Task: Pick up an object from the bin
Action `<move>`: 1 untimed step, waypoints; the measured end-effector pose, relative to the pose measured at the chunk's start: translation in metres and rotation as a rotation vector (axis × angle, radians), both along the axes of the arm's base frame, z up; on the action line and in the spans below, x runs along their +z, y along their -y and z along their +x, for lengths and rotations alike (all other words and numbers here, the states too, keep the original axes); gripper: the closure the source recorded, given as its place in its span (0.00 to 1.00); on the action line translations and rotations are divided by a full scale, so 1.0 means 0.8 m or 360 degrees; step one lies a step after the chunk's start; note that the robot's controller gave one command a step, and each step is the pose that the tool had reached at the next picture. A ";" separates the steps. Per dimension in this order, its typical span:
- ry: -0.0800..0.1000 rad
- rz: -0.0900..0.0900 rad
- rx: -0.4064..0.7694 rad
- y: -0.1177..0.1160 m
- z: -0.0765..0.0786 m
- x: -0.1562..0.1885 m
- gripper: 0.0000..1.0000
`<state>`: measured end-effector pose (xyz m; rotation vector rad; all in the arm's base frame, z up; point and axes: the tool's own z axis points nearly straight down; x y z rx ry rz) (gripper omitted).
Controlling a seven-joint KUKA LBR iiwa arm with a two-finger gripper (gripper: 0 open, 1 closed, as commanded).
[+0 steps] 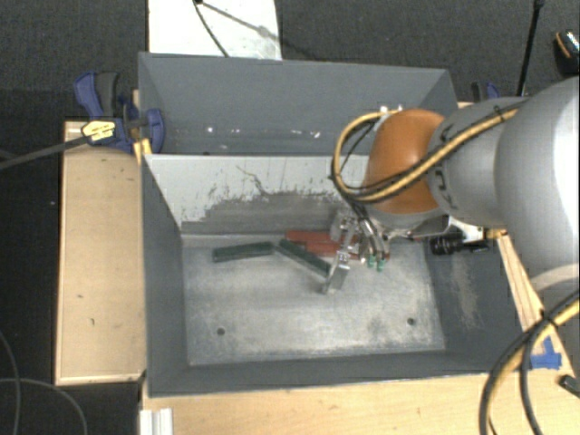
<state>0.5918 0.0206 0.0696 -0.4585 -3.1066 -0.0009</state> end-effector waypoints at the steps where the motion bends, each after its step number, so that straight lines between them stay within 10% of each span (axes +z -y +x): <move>1: 0.0010 -0.0002 0.0008 0.000 0.002 0.005 1.00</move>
Offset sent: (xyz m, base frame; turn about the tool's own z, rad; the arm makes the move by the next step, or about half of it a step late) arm 0.0000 0.0000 0.0000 0.0000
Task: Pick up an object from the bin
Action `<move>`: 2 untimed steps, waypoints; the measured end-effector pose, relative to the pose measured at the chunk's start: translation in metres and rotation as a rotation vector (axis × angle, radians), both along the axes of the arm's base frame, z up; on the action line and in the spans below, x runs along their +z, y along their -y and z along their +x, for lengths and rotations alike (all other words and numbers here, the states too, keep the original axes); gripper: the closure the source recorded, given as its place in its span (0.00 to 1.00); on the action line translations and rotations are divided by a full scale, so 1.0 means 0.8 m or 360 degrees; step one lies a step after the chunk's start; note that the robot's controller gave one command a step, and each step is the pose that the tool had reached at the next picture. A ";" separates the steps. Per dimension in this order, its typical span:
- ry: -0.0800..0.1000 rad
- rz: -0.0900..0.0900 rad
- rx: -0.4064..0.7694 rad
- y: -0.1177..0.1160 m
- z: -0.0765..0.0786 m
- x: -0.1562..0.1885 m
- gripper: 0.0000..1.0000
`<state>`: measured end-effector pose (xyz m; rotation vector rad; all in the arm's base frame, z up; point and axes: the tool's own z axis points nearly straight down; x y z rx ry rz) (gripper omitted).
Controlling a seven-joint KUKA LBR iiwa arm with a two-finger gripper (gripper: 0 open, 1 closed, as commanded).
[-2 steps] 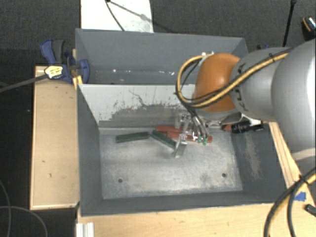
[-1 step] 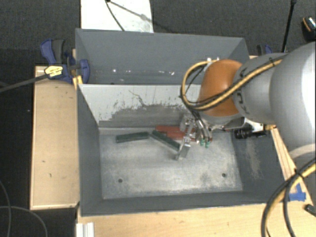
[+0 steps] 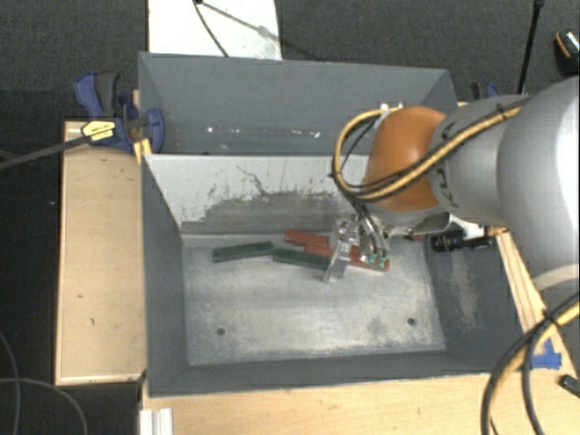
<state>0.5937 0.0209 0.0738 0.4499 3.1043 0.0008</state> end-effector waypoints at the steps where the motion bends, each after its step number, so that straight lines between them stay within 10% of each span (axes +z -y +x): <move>1: 0.0018 0.0001 0.0119 0.058 -0.039 0.002 1.00; 2: 0.0004 -0.0002 0.0071 0.077 -0.062 0.052 1.00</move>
Offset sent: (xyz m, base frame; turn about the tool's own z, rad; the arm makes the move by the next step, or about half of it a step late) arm -0.0352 -0.0457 -0.0038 -0.0776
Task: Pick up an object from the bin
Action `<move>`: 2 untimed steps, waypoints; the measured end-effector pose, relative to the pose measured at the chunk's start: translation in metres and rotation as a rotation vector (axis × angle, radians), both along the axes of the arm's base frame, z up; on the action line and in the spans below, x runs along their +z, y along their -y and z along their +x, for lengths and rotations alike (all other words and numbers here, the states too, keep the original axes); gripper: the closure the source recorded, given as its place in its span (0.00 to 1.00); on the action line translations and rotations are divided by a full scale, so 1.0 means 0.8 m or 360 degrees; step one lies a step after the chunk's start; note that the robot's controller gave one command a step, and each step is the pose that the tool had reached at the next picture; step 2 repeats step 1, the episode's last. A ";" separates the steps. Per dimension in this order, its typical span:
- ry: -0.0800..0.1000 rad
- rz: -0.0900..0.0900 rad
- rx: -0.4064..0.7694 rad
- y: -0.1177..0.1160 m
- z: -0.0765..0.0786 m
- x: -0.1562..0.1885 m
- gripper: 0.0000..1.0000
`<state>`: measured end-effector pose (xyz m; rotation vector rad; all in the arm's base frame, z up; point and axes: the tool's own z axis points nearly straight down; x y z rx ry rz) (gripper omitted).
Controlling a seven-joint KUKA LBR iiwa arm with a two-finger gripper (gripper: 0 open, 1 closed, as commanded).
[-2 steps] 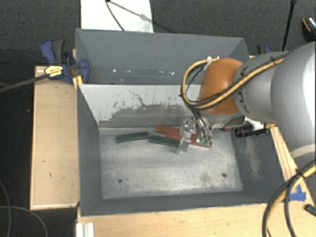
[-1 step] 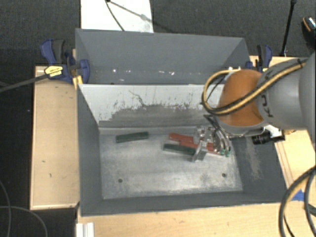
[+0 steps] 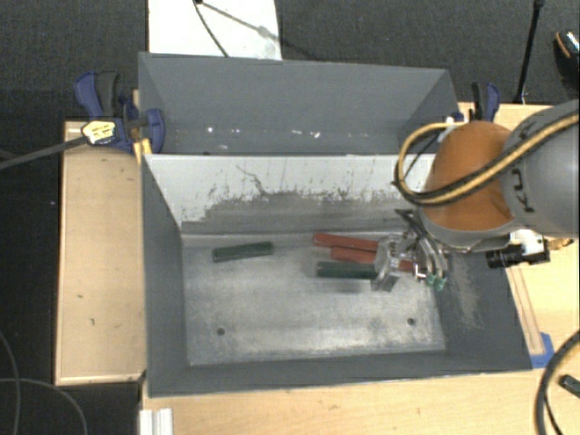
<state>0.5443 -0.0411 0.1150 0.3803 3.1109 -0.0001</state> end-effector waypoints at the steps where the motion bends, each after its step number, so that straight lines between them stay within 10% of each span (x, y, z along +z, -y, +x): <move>1: 0.0008 0.0000 -0.0058 0.023 0.017 0.160 1.00; 2: 0.0008 0.0000 -0.0058 0.023 0.017 0.160 1.00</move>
Offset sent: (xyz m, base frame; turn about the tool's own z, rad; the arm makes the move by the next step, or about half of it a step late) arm 0.0107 -0.0179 0.1224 0.0376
